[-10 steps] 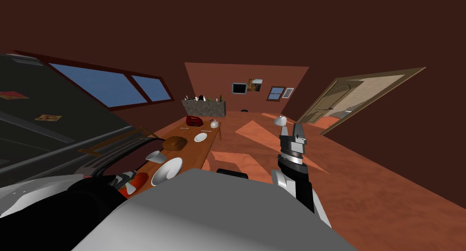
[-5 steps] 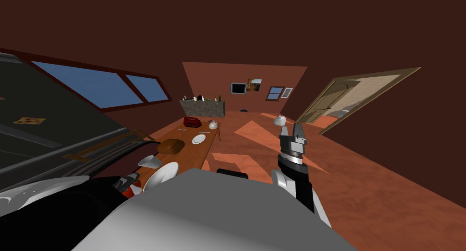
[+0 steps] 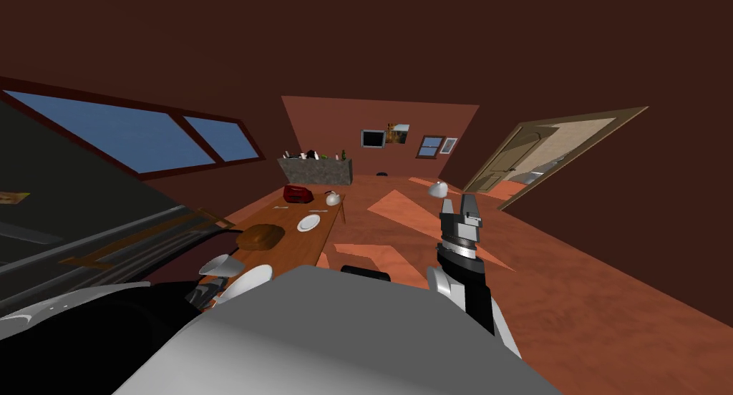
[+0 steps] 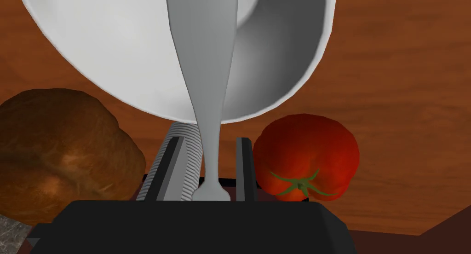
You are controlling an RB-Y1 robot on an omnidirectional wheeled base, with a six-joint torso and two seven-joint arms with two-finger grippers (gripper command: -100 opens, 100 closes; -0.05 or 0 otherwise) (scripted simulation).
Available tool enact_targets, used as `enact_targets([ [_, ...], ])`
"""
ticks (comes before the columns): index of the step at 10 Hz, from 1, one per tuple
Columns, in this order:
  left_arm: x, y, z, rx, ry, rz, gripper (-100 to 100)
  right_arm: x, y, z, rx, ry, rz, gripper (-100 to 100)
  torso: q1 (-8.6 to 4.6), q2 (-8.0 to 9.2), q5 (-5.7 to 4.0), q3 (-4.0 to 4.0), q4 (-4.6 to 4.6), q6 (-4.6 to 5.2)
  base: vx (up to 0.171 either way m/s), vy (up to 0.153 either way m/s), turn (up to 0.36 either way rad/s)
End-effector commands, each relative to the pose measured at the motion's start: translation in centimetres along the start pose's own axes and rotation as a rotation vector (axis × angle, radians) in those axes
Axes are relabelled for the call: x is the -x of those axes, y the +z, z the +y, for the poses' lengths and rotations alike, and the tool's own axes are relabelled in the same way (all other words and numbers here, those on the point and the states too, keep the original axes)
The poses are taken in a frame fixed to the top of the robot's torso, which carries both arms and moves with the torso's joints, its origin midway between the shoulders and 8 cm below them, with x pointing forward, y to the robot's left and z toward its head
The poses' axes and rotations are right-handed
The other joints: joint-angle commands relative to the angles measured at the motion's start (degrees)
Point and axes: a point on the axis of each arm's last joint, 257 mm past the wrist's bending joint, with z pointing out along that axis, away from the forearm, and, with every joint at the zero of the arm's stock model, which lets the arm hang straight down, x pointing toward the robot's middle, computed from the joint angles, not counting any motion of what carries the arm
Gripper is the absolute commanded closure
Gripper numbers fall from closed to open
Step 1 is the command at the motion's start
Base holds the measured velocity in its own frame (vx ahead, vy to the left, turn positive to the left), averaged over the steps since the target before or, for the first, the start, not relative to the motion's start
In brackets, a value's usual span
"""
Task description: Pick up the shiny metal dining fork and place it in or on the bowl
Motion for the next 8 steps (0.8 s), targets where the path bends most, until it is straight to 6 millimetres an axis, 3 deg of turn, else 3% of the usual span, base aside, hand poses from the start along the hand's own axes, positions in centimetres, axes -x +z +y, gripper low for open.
enact_targets([
  [1, -1.7, 0.0, 0.4, 0.013, -0.038, 0.031, 100, 0.0, 0.0, 0.0, 0.0, 0.0, 0.0, 0, 0.0, 0.0, 0.0, 0.0, 0.0, 0.0, 0.078, 0.0, -0.047],
  [3, -4.0, 0.2, 1.1, 0.028, -0.083, 0.073, 100, 0.0, 0.0, 0.0, 0.0, 0.0, 0.0, 0, -0.06, -0.02, -0.04, -0.02, -0.01, -0.02, 0.072, 0.007, -0.048],
  [6, -4.3, 0.2, 1.1, 0.029, -0.091, 0.079, 100, 0.0, 0.0, 0.0, 0.0, 0.0, 0.0, 0, -0.02, 0.11, -0.06, 0.06, 0.01, -0.02, 0.033, 0.009, -0.011],
  [7, -4.4, 0.3, 1.1, 0.03, -0.093, 0.081, -100, 0.0, 0.0, 0.0, 0.0, 0.0, 0.0, 0, -0.05, 0.21, -0.1, 0.11, 0.03, -0.03, 0.0, 0.0, 0.0],
  [8, -4.4, 0.3, 1.1, 0.029, -0.093, 0.081, -100, 0.0, 0.0, 0.0, 0.0, 0.0, 0.0, 0, -0.07, 0.27, -0.11, 0.15, 0.05, -0.02, 0.0, 0.0, 0.0],
])
